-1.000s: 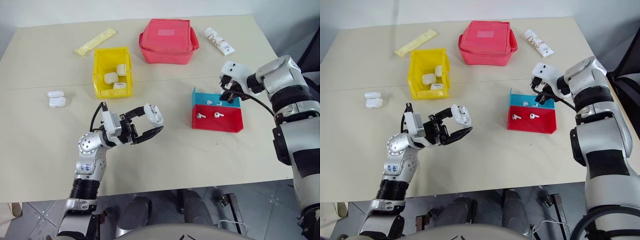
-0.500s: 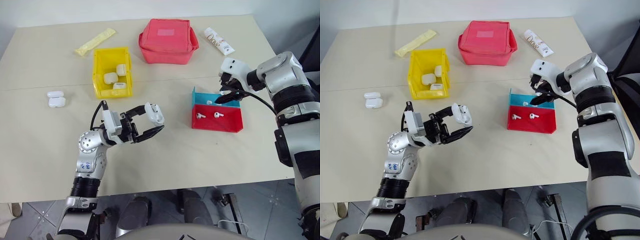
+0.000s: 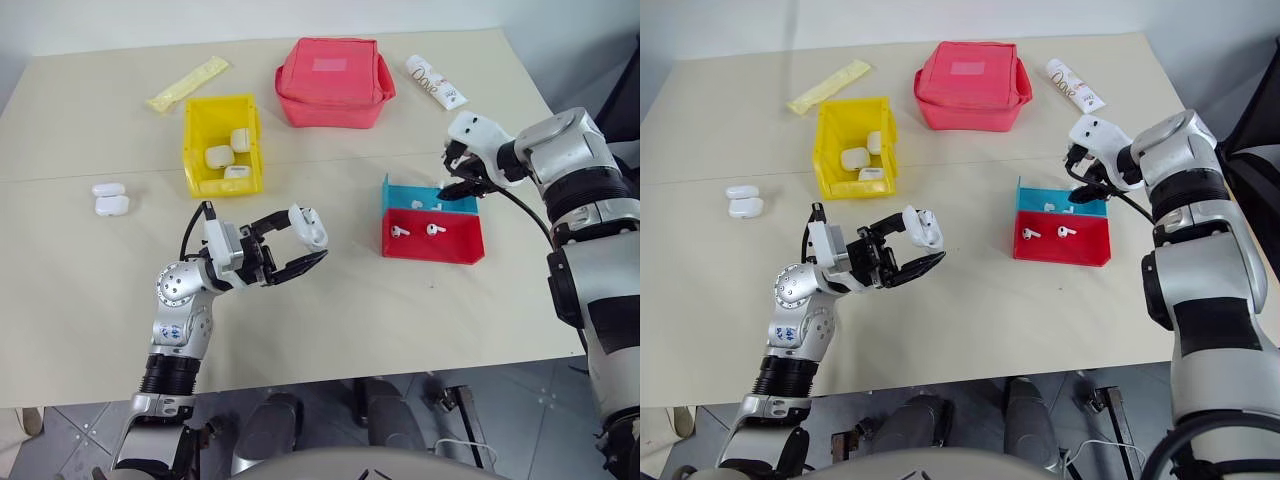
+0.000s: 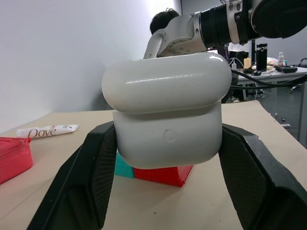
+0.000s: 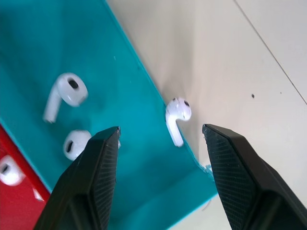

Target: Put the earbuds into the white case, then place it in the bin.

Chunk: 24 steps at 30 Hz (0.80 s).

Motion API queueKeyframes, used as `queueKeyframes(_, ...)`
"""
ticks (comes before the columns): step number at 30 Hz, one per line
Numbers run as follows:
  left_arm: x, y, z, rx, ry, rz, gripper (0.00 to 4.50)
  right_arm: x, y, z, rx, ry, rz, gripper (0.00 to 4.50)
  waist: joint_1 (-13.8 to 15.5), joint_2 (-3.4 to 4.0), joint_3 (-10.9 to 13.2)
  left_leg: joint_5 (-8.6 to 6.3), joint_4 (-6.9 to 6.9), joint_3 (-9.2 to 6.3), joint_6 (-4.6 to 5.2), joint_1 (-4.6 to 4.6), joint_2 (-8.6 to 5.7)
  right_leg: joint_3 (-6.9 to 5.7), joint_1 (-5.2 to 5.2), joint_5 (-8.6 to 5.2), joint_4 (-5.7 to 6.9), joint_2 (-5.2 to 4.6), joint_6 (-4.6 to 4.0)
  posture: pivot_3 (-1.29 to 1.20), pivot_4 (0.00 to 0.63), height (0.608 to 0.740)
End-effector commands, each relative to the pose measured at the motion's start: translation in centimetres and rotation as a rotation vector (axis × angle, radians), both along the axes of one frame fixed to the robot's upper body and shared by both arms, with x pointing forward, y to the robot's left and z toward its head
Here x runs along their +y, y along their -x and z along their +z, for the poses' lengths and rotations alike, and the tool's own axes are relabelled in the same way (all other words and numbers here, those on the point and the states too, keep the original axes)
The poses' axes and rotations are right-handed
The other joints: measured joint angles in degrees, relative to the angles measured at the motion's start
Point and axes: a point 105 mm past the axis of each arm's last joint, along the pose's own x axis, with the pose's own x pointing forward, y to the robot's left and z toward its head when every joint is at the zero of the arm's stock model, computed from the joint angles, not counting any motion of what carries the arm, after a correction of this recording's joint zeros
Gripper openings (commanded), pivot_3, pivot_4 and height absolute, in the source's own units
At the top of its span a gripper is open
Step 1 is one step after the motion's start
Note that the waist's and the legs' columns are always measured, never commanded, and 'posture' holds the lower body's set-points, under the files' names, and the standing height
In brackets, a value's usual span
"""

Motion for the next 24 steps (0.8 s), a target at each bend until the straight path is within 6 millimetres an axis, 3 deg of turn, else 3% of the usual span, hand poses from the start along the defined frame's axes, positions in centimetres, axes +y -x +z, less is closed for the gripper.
queueKeyframes(1, 0.0, 0.2, 0.6, -0.036, 0.004, 0.005, 2.82, 1.0, -0.4, 1.6, -0.040, -0.049, 0.012, 2.87, -0.05, 0.00, 0.00, 0.00, 0.00, -0.01, 0.00, 0.00, 0.00, -0.01, 0.00, 0.00, 0.01, 0.00, 0.00, 0.00, 0.150, 0.740)
queueKeyframes(4, 0.0, 0.2, 0.6, -0.035, 0.004, 0.005, 2.82, 1.5, -0.5, 1.6, -0.045, -0.063, 0.020, 2.87, -0.32, 0.00, -0.01, 0.00, 0.01, -0.01, 0.00, 0.00, -0.02, -0.02, 0.00, 0.00, 0.02, -0.01, 0.00, 0.00, 0.150, 0.740)
queueKeyframes(20, 0.3, 0.7, 0.5, -0.030, 0.002, 0.016, 2.82, -0.1, -1.0, 0.9, -0.087, -0.084, -0.097, 2.87, -0.51, 0.02, -0.02, 0.00, 0.01, 0.00, 0.00, 0.01, -0.02, -0.02, -0.02, -0.01, 0.08, -0.02, -0.02, 0.00, 0.150, 0.740)
queueKeyframes(24, 0.4, 0.7, 0.5, -0.027, -0.001, 0.022, 2.82, 0.2, -0.9, 1.2, -0.067, -0.119, -0.092, 2.87, -0.53, 0.02, -0.02, 0.00, 0.01, 0.00, 0.00, 0.01, -0.02, -0.01, -0.02, -0.01, 0.08, -0.02, -0.03, 0.00, 0.150, 0.740)
